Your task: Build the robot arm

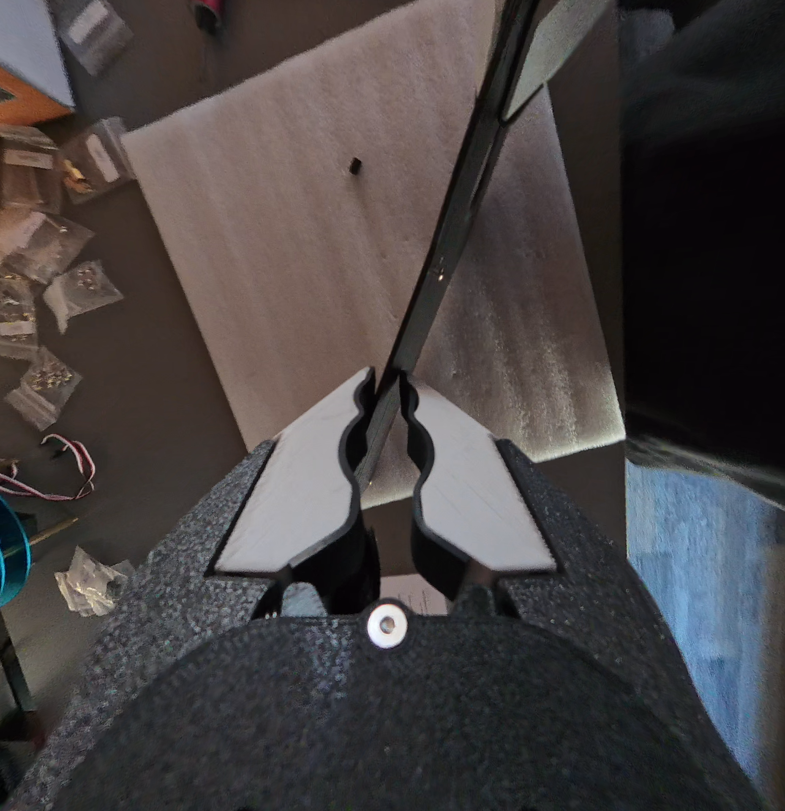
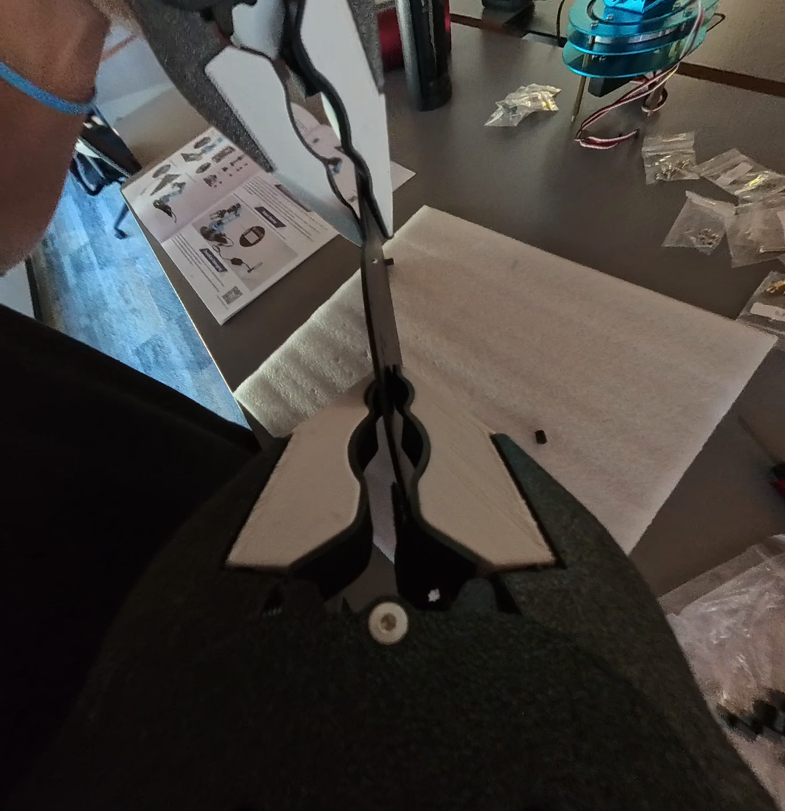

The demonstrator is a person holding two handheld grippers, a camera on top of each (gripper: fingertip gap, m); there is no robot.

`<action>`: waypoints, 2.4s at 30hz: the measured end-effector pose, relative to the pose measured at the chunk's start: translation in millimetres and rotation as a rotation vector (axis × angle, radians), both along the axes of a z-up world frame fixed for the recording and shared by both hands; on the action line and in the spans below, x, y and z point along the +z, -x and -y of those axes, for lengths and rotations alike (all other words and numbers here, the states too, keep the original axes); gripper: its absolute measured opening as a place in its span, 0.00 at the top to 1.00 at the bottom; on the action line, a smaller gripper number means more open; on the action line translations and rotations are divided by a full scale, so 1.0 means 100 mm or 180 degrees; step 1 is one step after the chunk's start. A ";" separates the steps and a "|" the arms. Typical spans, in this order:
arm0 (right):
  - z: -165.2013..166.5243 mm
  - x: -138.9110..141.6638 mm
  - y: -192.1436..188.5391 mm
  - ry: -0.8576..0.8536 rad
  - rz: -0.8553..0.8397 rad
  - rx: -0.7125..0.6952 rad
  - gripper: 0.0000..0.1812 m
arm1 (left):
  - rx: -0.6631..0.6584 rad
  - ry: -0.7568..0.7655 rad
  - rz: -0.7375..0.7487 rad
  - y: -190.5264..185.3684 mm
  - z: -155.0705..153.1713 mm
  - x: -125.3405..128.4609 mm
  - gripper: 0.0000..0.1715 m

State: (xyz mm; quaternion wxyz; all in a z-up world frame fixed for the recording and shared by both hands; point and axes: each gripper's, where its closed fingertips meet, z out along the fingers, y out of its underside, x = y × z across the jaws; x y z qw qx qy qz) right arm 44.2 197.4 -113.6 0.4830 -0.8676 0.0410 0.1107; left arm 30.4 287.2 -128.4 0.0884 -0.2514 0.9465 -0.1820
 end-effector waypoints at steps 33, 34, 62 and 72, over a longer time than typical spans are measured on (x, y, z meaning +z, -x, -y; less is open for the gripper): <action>0.00 0.01 0.07 -0.0195 0.0295 0.0001 0.99 | 0.0959 0.0715 0.0403 -0.05 0.33 0.11 0.85; 0.00 0.01 0.08 -0.0198 0.0335 0.0008 0.99 | 0.0950 0.0702 0.0382 -0.04 0.32 0.11 0.86; 0.07 0.22 0.15 -0.0450 -0.0498 0.0489 0.84 | 0.0662 0.1087 0.0343 0.01 0.38 0.16 0.90; 0.05 -0.73 -0.91 0.0601 0.0178 0.0400 0.89 | 0.0865 0.1161 0.0321 -0.06 0.37 0.16 0.89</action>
